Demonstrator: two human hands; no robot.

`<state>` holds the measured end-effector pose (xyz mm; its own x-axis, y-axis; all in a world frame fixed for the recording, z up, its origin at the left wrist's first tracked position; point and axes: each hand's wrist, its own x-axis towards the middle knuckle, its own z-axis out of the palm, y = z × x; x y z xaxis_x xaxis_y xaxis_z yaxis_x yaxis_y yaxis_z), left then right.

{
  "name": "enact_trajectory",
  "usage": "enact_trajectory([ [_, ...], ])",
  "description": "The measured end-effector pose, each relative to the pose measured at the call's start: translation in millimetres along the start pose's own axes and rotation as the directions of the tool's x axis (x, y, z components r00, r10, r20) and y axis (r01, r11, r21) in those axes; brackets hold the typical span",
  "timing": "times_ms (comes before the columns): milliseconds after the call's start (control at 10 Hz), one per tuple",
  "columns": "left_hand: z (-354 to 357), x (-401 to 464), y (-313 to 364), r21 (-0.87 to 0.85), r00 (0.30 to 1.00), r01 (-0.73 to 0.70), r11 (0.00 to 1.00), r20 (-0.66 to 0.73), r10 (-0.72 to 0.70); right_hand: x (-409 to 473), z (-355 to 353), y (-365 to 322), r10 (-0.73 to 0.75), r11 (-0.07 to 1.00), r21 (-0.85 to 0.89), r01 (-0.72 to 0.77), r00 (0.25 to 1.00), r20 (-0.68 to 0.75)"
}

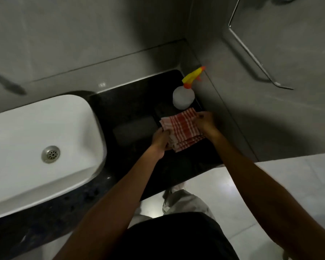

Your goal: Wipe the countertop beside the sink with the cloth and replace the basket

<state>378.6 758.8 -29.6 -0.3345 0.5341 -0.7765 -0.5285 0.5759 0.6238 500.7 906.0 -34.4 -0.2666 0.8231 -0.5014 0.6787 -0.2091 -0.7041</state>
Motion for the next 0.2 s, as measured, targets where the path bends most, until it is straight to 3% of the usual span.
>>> enact_trajectory([
  [100,2.5,1.1,2.8,0.24,0.987,-0.096,0.966,-0.101,0.123,7.2,-2.5,1.0,-0.01,0.956,-0.295,0.003,1.0,-0.022],
  [200,-9.3,-20.7,11.1,0.563,0.816,-0.356,0.746,-0.202,0.542,-11.7,8.6,-7.0,-0.458,0.721,-0.586,0.37,0.889,-0.002],
])
